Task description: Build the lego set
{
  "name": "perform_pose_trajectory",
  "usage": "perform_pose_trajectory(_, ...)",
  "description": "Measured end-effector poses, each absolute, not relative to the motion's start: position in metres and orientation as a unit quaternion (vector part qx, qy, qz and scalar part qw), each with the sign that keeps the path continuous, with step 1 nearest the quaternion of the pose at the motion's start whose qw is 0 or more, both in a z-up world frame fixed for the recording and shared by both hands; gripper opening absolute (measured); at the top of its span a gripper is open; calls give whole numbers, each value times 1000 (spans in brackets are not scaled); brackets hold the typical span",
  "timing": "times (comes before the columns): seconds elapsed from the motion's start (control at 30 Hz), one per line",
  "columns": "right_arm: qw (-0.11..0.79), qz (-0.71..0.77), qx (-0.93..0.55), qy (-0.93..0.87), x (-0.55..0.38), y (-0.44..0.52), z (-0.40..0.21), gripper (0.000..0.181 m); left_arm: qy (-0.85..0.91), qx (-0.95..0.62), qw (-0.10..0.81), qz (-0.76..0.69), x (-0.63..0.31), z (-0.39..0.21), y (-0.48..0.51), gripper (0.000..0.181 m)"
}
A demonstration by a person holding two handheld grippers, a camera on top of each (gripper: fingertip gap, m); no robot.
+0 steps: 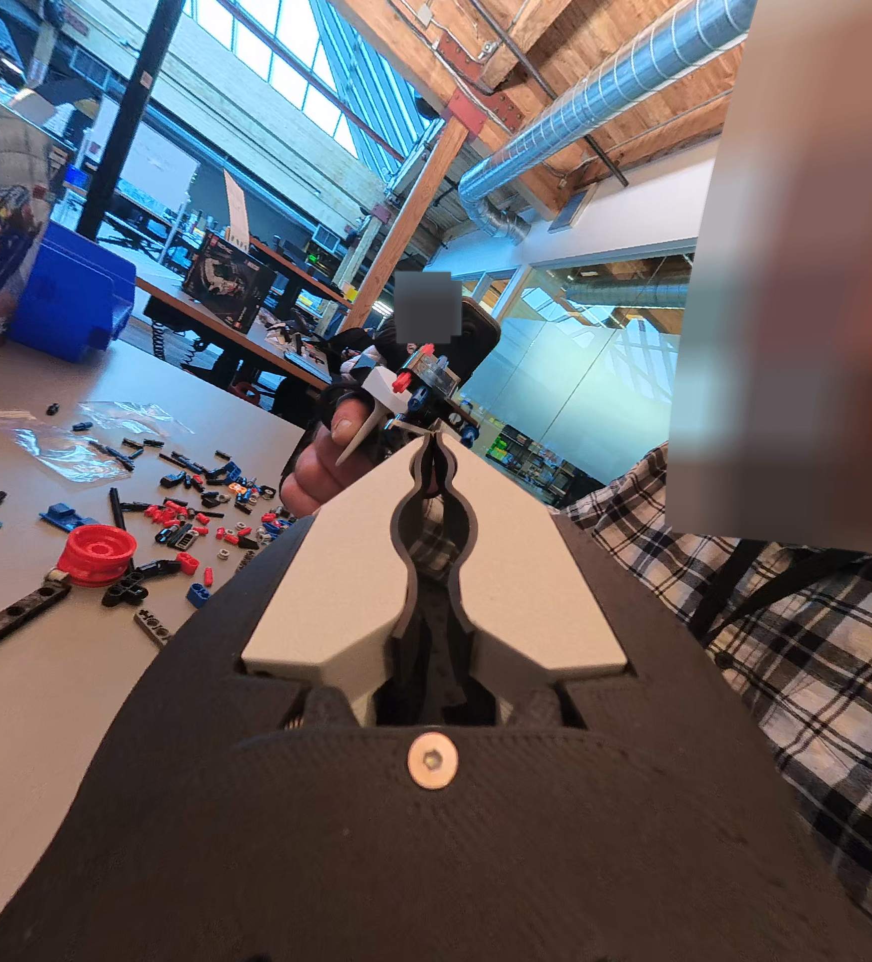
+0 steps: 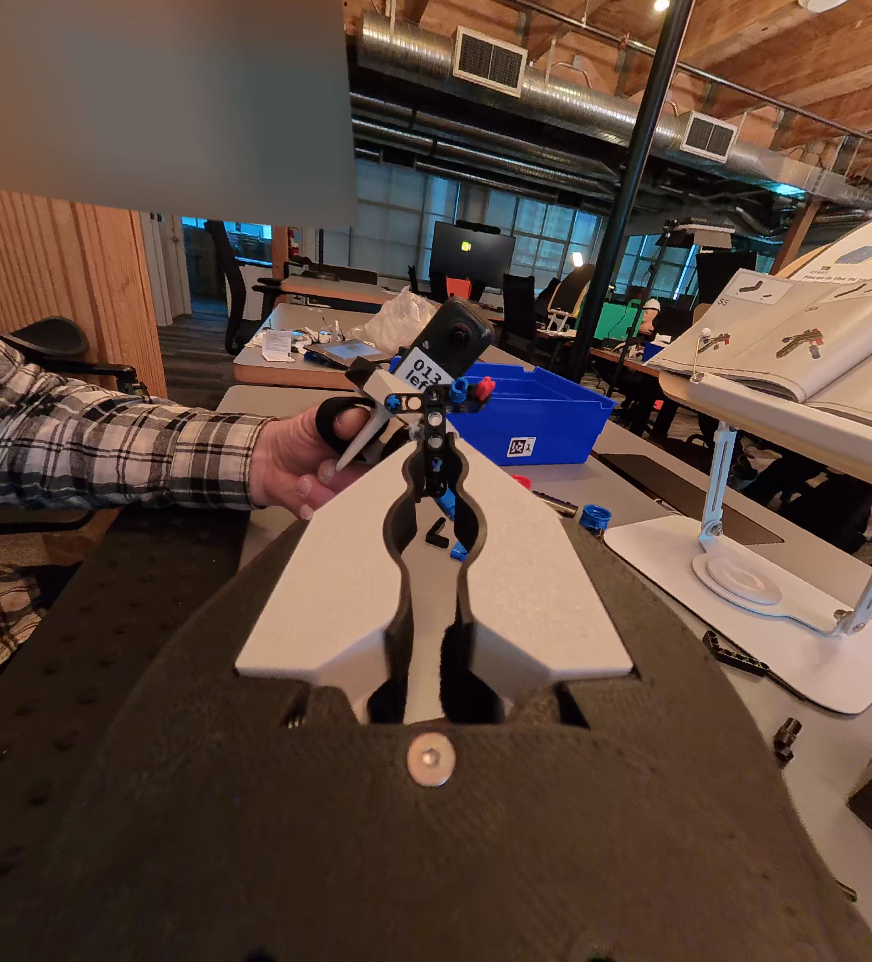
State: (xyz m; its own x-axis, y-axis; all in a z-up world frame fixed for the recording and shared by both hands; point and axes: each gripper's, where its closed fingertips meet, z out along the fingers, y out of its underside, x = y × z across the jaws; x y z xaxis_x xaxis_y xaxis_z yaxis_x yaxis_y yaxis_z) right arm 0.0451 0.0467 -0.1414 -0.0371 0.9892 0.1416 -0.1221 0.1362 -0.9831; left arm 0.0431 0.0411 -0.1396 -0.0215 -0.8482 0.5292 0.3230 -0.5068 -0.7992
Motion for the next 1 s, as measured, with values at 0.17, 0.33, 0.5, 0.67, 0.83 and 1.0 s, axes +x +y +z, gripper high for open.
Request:
perform_pose_trajectory(0.17, 546, 527, -422, -495, 49, 49, -136, 5, 233, -550, 453, -662, 39, -138, 45, 10)
perform_pose_trajectory(0.33, 533, 542, -432, -485, 49, 51, -136, 5, 253, -568, 450, -641, 49, -147, 43, 17)
perform_pose_trajectory(0.5, 530, 560, -432, -467, 53, 54, -130, 5, 253, -590, 478, -599, 45, -153, 52, 18)
perform_pose_trajectory(0.67, 519, 596, -429, -437, 61, 58, -120, 5, 283, -638, 539, -472, 44, -170, 67, 27)
perform_pose_trajectory(0.83, 501, 618, -437, -421, 61, 60, -120, 5, 390, -648, 613, -230, 55, -186, 73, 47)
perform_pose_trajectory(1.0, 484, 630, -442, -417, 60, 60, -122, 5, 427, -622, 643, -131, 65, -179, 72, 41)
